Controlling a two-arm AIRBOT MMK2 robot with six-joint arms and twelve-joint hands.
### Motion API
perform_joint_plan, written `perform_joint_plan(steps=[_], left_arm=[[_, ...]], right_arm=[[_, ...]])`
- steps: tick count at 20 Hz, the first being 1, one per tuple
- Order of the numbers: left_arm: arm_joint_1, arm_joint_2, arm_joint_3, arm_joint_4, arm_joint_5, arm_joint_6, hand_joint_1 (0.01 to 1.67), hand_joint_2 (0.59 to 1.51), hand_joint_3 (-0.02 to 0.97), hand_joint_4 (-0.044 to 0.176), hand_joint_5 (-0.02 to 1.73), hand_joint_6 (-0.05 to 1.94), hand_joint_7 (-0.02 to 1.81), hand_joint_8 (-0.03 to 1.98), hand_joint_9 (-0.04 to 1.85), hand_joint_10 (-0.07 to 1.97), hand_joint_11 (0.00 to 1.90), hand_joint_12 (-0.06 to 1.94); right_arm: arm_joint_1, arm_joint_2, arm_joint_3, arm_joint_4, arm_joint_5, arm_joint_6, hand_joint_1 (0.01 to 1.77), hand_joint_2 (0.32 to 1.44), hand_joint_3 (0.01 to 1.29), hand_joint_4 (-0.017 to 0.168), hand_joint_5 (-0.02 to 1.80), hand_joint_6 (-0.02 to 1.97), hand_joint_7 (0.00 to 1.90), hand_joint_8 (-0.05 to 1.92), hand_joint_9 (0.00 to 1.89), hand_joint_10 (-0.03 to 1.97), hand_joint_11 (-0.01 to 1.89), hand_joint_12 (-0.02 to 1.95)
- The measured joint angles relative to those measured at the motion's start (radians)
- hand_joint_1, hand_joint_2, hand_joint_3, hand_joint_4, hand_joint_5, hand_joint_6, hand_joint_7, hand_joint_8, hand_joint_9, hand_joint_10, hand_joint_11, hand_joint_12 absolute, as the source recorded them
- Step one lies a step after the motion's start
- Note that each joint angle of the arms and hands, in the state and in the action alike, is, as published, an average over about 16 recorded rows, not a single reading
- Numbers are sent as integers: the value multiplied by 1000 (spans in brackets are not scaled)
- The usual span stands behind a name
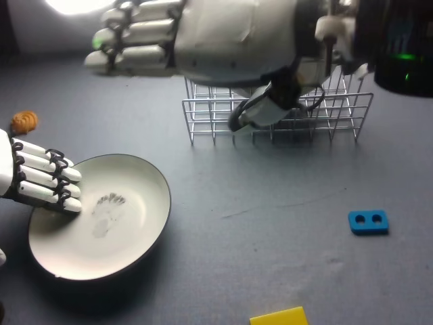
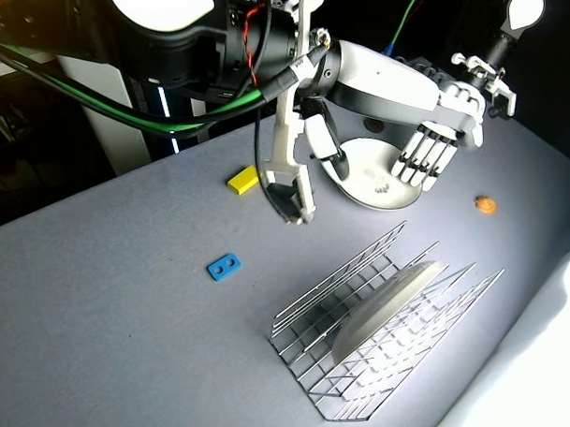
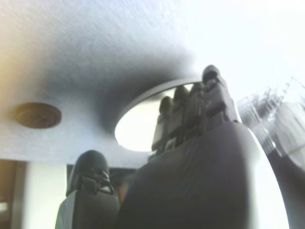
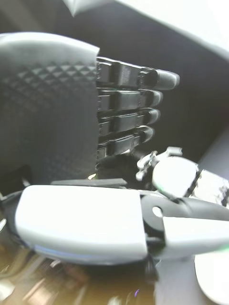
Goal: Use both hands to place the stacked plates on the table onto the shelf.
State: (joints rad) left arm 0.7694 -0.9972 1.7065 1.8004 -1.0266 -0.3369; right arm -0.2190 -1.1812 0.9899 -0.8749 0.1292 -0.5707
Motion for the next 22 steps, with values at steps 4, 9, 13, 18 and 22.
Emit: perform_joint_plan(steps=[4,9,13,18,22], left_arm=[[34,-10,16,-23,0,-29,18,1202,14,-1,39,-13,34,0,-21,-38,25,18],[75,-22,37,-58,-5,-72,17,1202,14,-1,23,-26,21,-3,-24,-48,27,19],[102,-29,50,-87,-12,-100,18,1203,14,0,12,-30,13,-4,-26,-52,27,13],[125,-35,60,-118,-18,-130,17,1205,14,0,9,-33,9,-5,-27,-56,26,0],[138,-36,63,-138,-20,-146,17,1204,14,0,10,-33,9,-5,-27,-57,25,-12]], right_arm=[[-65,-18,-26,260,64,-293,1246,820,15,5,21,13,11,10,20,-5,11,485],[-146,-58,-48,701,126,-737,1258,832,14,5,22,13,10,10,19,-6,11,463],[-201,-107,-47,953,161,-966,1270,841,14,5,22,13,11,10,19,-6,10,445],[-254,-188,-10,1163,184,-1150,1277,854,14,5,21,13,11,9,19,-6,10,429],[-281,-256,43,1231,201,-1203,1267,873,14,5,21,13,11,9,18,-6,10,438]])
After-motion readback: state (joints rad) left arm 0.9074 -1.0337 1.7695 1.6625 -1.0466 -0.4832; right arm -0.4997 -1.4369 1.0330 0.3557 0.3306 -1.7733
